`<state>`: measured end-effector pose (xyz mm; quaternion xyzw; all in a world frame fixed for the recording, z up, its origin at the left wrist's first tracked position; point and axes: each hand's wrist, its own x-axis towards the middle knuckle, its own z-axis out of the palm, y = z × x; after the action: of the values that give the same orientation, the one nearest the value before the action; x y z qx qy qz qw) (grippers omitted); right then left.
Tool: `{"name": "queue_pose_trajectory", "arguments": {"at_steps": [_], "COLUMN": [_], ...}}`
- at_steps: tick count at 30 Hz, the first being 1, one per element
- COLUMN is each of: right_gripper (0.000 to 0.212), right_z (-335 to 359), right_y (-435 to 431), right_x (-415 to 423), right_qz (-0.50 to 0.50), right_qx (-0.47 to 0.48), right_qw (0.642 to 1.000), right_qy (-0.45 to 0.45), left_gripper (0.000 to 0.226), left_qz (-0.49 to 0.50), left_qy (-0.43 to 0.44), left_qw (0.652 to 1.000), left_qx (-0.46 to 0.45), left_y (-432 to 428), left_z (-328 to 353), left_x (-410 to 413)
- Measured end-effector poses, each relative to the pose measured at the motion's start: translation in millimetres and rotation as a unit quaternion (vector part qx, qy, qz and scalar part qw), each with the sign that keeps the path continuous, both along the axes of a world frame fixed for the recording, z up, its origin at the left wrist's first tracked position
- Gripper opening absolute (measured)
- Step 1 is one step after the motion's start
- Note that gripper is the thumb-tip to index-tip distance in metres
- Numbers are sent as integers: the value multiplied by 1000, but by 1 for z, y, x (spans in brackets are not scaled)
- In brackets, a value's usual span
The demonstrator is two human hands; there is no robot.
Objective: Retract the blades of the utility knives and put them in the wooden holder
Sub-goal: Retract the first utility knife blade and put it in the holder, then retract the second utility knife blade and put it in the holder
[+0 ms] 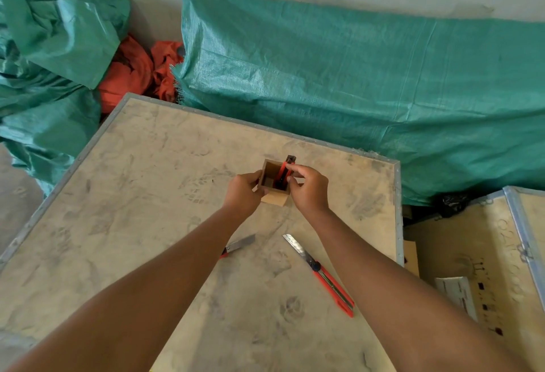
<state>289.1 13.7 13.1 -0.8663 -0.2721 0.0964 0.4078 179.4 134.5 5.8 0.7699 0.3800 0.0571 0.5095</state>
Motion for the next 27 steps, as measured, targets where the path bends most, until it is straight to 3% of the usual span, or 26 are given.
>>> {"name": "queue_pose_trajectory", "arguments": {"at_steps": [7,11,18,23,27], "right_gripper": [29,25,30,50,51], "right_z": [5,0,-29,-45,-54], "right_y": [-21,-27,-19,-5,4], "right_x": [-32,-71,-157,-189,-200], "right_qz": [-32,-39,33,43,35], "right_qx": [39,35,-58,-110,-144], "right_qw": [999,996,967,952,952], "right_qy": [-14,73,245,283,268], "left_gripper": [40,30,36,56,46], "left_qz": [16,26,53,-22,-64], "left_qy": [-41,-25,84,174,193], "left_qw": [999,999,995,979,968], "left_qx": [-29,-27,16,100,147], "left_y": [5,8,5,1,2], "left_z": [10,11,-13,-43,-55], "left_x": [-37,-87,-178,-216,-228]}}
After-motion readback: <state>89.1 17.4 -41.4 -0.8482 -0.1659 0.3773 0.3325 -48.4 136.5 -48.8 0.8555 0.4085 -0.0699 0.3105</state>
